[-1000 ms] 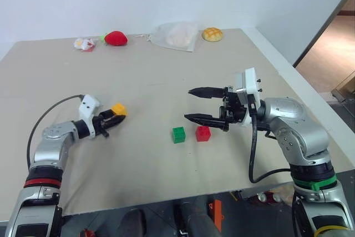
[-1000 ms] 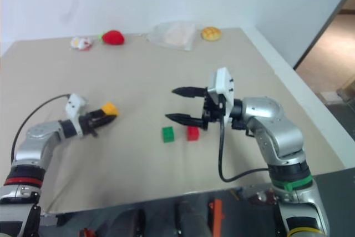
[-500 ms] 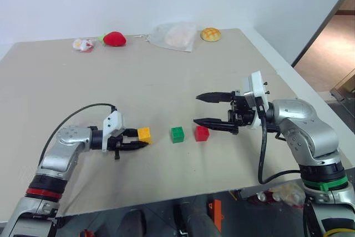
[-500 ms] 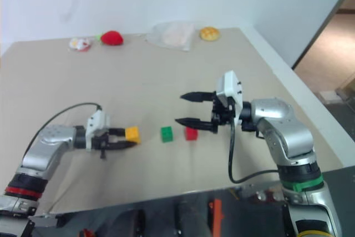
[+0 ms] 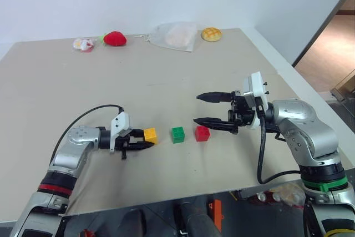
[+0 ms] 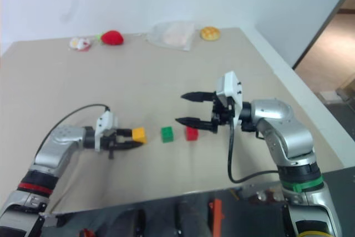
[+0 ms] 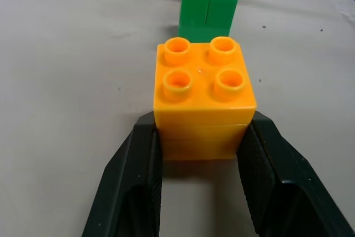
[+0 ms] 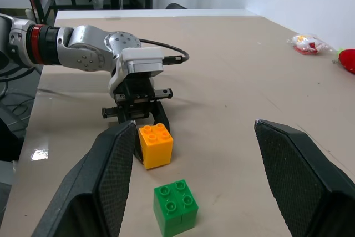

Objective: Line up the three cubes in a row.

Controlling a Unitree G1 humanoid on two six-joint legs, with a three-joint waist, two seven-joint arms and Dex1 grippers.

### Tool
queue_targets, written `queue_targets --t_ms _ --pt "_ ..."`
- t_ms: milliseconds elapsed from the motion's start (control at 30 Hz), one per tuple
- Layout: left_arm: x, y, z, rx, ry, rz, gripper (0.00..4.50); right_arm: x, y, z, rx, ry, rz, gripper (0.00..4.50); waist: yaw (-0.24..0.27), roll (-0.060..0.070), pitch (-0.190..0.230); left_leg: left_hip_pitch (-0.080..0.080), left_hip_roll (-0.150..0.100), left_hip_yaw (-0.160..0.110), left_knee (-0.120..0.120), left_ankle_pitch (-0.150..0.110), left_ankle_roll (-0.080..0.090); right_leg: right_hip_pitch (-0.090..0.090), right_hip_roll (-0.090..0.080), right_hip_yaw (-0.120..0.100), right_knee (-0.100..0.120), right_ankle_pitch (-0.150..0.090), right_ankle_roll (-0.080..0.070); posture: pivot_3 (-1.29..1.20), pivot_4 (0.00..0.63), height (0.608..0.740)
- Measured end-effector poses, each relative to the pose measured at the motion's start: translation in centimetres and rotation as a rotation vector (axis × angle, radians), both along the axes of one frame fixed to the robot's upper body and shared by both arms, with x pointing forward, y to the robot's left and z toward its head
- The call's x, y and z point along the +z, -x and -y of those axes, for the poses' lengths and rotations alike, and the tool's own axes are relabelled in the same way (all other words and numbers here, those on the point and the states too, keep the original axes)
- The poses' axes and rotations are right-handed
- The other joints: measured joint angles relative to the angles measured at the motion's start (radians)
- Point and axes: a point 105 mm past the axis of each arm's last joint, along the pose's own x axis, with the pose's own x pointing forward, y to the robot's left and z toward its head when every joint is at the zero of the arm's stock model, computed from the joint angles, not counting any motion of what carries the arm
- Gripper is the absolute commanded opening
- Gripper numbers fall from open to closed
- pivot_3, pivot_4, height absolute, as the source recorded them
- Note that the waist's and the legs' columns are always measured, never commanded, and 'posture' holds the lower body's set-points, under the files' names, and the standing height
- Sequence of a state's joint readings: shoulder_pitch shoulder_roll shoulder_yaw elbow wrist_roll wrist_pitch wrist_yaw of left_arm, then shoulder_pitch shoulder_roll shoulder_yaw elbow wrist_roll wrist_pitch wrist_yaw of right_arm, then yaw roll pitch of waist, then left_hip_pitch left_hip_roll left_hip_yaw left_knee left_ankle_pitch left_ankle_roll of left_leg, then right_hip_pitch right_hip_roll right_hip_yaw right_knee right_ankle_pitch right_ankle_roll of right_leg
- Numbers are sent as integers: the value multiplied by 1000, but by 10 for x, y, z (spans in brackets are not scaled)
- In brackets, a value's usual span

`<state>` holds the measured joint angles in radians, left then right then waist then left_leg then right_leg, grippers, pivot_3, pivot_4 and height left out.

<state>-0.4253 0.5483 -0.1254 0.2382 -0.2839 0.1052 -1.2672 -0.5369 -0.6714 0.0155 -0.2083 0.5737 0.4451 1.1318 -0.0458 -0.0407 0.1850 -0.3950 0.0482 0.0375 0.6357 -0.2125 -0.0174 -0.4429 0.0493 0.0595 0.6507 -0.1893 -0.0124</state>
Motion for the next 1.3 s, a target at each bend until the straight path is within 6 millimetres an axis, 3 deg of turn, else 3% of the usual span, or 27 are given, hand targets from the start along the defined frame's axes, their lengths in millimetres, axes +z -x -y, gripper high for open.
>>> queue_targets --t_ms 200,300,467,500,700,1000,1133,1233,1300 --pt "-1 1 2 -15 -3 -6 1304 1 0 0 0 -1 7 3544 0 0 0 0 0 0 0 0 0 0 0 0 0 0 0 0 150 740" --pt "-1 2 0 -19 -15 -8 2723 1 0 0 -2 -2 7 3544 -1 0 0 0 0 0 0 0 0 0 0 0 0 0 0 0 150 740" --pt "-5 0 -4 -5 -37 10 4357 1 -1 0 -5 -3 8 3544 0 0 0 0 0 0 0 0 0 0 0 0 0 0 0 0 150 740" --pt "-6 0 -5 -4 -45 29 4476 1 -1 0 -5 -3 8 3544 0 0 0 0 0 0 0 0 0 0 0 0 0 0 0 0 150 740" --pt "-9 2 -13 8 -60 60 4476 1 0 0 -5 -4 8 3544 -4 0 0 1 2 1 0 0 0 0 0 1 0 0 0 0 150 740" --pt "-3 24 -88 209 -120 -31 4476 0 -1 4 -14 15 9 3544 -14 0 0 4 9 0 -2 0 0 0 5 0 1 -2 -4 0 150 740" --pt "-1 25 -114 416 -123 -61 4476 -11 -10 26 -103 42 -33 3544 -13 0 0 4 9 1 -2 0 0 0 4 0 1 -4 -8 0 150 740" --pt "5 37 -128 556 -98 -90 4476 -39 -18 62 -241 106 -116 3544 -11 0 0 3 7 1 -2 -1 -2 -1 2 0 1 -6 -10 0 150 740" --pt "11 41 -127 571 -68 -89 4476 -54 -18 72 -278 122 -165 3544 -6 0 0 3 7 1 -2 -1 -2 -1 1 0 1 -6 -10 0 150 740"
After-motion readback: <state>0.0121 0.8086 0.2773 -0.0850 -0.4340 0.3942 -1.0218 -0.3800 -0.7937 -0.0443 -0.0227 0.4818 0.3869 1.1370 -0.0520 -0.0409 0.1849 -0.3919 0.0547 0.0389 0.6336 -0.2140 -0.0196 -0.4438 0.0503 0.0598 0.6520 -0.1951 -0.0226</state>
